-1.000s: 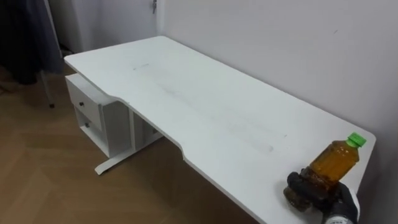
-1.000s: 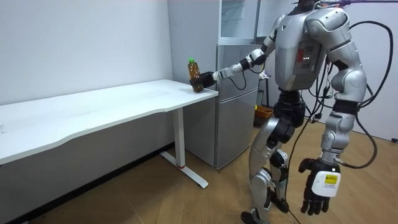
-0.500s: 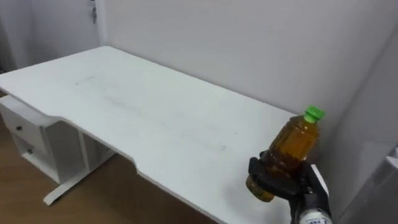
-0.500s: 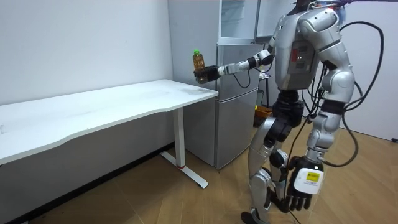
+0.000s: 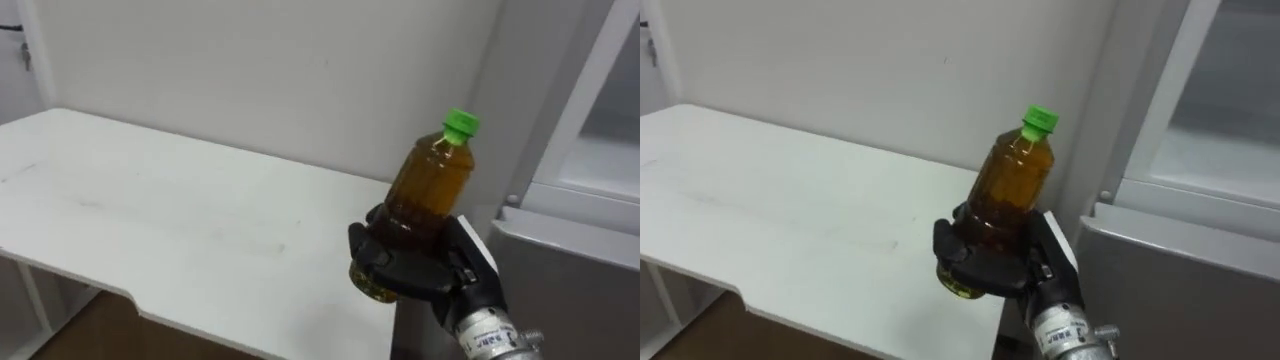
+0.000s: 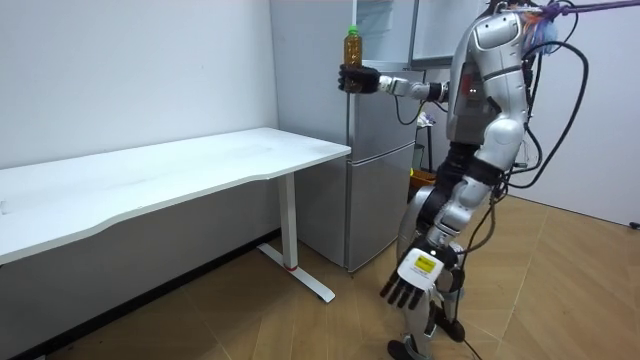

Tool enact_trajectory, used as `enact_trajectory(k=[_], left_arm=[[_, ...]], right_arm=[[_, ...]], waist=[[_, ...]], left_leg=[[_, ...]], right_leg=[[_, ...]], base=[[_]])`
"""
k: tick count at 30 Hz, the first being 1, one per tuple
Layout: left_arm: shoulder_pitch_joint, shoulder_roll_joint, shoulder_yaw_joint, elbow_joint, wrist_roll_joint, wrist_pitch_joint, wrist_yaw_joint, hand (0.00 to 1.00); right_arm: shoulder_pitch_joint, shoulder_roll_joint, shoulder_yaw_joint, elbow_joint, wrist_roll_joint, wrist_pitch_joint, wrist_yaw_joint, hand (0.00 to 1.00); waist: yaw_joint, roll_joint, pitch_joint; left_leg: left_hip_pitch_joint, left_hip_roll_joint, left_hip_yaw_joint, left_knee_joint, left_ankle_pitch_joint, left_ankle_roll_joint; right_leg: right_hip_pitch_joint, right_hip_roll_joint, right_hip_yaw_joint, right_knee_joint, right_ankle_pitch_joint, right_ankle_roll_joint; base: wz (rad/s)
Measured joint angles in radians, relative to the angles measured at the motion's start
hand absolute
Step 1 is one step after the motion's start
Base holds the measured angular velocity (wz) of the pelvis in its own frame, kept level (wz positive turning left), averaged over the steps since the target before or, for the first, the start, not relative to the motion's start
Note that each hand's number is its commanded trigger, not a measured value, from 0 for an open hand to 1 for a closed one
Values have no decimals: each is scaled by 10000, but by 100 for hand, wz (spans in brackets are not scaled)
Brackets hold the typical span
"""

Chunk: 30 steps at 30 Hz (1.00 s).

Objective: Put the bottle in the upper fridge

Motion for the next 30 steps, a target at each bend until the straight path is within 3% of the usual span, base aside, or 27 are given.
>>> enact_trajectory(k=[8, 14, 17, 27, 30], left_arm=[[-113, -149, -7, 74, -32, -88, 20, 0], [-142, -256, 8, 160, -75, -156, 15, 0], [-90, -289, 33, 244, 17, -283, 19, 0], [304, -397, 254, 581, -13, -666, 15, 0], [308, -554, 695, 659, -13, -666, -18, 0]], right_arm=[[476, -33, -995, -870, 20, 117, 808, 100], [1057, -143, -1904, -2317, 20, 189, 817, 100], [1371, -195, -2726, -3099, -250, 188, 691, 100], [1539, -196, -4584, -3271, -771, 163, 700, 100], [1582, -199, -5155, -3402, -806, 165, 792, 100]], waist=[[-494, 20, 4], [-843, 107, -52], [-950, 147, -135], [-1639, 55, -82], [-1723, -55, -43]], left_leg=[[253, 22, 229, -178, -2, -1], [459, 28, 433, -373, -2, 2], [580, 32, 498, -458, 9, -5], [935, 99, 885, -766, 5, -15], [931, 132, 992, -773, 1, -27]], right_leg=[[63, 11, 218, -1, 1, 3], [48, 20, 415, -1, 0, 6], [31, 49, 535, -6, -1, 7], [162, 116, 832, -3, -4, 12], [91, 149, 933, 3, -3, 10]], base=[[-9], [-10], [-10], [-11], [-12]])
